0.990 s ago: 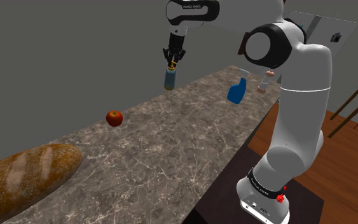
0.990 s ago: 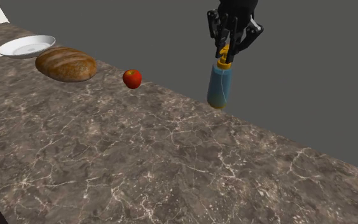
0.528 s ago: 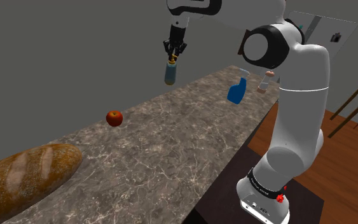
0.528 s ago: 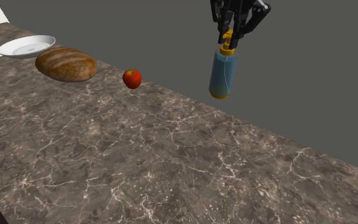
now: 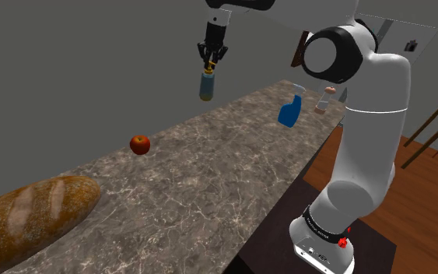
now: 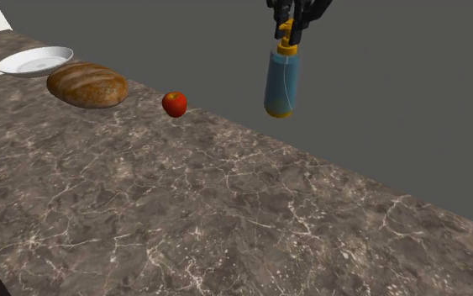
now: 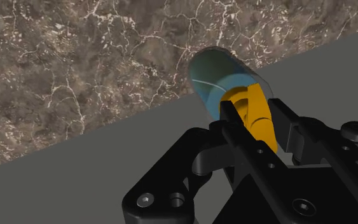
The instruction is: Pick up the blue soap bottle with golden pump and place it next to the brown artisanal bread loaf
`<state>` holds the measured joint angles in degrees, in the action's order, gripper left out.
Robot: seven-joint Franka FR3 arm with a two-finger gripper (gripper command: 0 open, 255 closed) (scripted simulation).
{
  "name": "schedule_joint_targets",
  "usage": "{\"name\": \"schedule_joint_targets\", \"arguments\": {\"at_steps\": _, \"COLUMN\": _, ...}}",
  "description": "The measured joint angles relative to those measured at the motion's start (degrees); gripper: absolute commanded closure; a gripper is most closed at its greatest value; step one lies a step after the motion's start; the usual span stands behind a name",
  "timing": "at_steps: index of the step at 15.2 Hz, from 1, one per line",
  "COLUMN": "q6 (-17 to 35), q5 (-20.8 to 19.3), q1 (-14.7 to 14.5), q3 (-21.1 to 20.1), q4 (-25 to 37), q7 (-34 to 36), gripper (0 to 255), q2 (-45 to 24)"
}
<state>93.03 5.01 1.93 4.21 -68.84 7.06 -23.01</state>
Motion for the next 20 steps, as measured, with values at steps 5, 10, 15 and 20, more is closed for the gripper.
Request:
{"name": "schedule_joint_targets", "arguments": {"at_steps": 5, "q6": 1.71, "q5": -0.98, "q1": -3.91, "q3": -1.50, "q4": -7.79, "q7": 5.08, "gripper": 255, "q2": 6.43}}
{"name": "schedule_joint_targets", "arguments": {"at_steps": 10, "q6": 2.21, "q5": -1.76, "q1": -7.60, "q3": -3.47, "q4": -13.05, "q7": 10.66, "gripper": 255, "q2": 11.51}}
{"name": "schedule_joint_targets", "arguments": {"at_steps": 15, "q6": 2.18, "q5": -2.37, "q1": -11.34, "q3": -5.97, "q4": -16.64, "q7": 16.91, "gripper": 255, "q2": 15.46}}
{"name": "schedule_joint_targets", "arguments": {"at_steps": 20, "q6": 0.59, "q5": -2.90, "q1": -14.89, "q3": -8.65, "q4": -15.80, "q7": 23.22, "gripper": 255, "q2": 16.49}}
